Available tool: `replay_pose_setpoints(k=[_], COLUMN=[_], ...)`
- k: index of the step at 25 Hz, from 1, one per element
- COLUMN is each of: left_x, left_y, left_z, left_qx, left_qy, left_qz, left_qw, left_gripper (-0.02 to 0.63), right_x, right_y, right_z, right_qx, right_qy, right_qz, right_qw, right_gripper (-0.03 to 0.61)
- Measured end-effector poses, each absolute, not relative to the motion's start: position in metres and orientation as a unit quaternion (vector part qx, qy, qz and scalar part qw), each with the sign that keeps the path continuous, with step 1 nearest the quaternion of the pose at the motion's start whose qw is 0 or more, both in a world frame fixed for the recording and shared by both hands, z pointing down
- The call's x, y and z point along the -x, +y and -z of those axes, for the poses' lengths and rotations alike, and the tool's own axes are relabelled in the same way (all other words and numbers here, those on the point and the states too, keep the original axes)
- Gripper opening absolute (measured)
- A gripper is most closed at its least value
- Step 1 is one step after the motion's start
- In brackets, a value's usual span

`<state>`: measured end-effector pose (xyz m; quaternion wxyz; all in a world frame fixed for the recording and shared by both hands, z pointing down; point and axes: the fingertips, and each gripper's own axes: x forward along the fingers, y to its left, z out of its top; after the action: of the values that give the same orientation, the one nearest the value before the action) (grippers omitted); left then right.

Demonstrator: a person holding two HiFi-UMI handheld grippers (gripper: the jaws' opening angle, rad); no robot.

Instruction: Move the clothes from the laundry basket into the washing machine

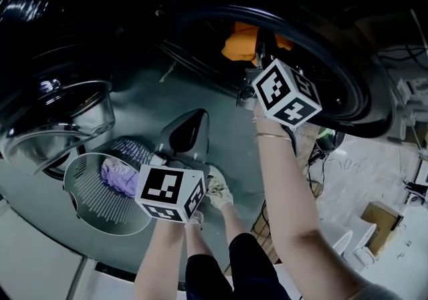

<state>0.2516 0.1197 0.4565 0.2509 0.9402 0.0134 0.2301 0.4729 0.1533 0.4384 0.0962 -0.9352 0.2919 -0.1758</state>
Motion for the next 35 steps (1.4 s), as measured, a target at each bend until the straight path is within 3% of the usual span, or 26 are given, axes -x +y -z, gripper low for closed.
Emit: replay_pose_setpoints(k=[2,3,5,6,11,19,26,32,34,35], left_x=[-0.249,-0.249,-0.249,-0.248,-0.248,-0.222,-0.159,-0.061,-0.017,0.005], left_y=[0.119,0.119,0.118,0.118,0.118,0.098,0.066,0.039,0.034,0.032], left_z=[-0.457,-0.457,-0.457,-0.458,-0.458,-0.448,-0.441,-0.445,-0.455,-0.461], left_qx=[-0.94,-0.94,-0.939,-0.939,-0.938,-0.939,-0.934,-0.913,-0.9,-0.893], left_qy=[0.011,0.011,0.01,0.01,0.009,-0.019,-0.075,-0.163,-0.196,-0.212], left_qz=[-0.232,-0.233,-0.233,-0.234,-0.237,-0.223,-0.213,-0.209,-0.21,-0.214], left_qw=[0.251,0.251,0.251,0.252,0.253,0.261,0.277,0.31,0.328,0.334], left_gripper=[0.006,0.006,0.006,0.006,0.006,0.006,0.006,0.006,0.006,0.006], right_x=[-0.479,-0.479,-0.474,-0.47,-0.454,-0.411,-0.309,-0.168,-0.116,-0.088], right_y=[0.153,0.151,0.149,0.15,0.171,0.165,0.108,0.056,0.043,0.036], right_z=[-0.436,-0.443,-0.465,-0.477,-0.495,-0.467,-0.439,-0.451,-0.456,-0.456], right_qx=[0.933,0.928,0.911,0.904,0.905,0.904,0.867,0.776,0.736,0.709], right_qy=[0.291,0.295,0.299,0.295,0.253,0.278,0.39,0.519,0.565,0.595], right_qz=[0.18,0.198,0.255,0.282,0.319,0.304,0.3,0.357,0.372,0.378], right_qw=[0.109,0.112,0.123,0.129,0.126,0.112,0.083,0.033,0.021,0.019], right_gripper=[0.102,0.158,0.392,0.425,0.469,0.485,0.435,0.208,0.04,0.028])
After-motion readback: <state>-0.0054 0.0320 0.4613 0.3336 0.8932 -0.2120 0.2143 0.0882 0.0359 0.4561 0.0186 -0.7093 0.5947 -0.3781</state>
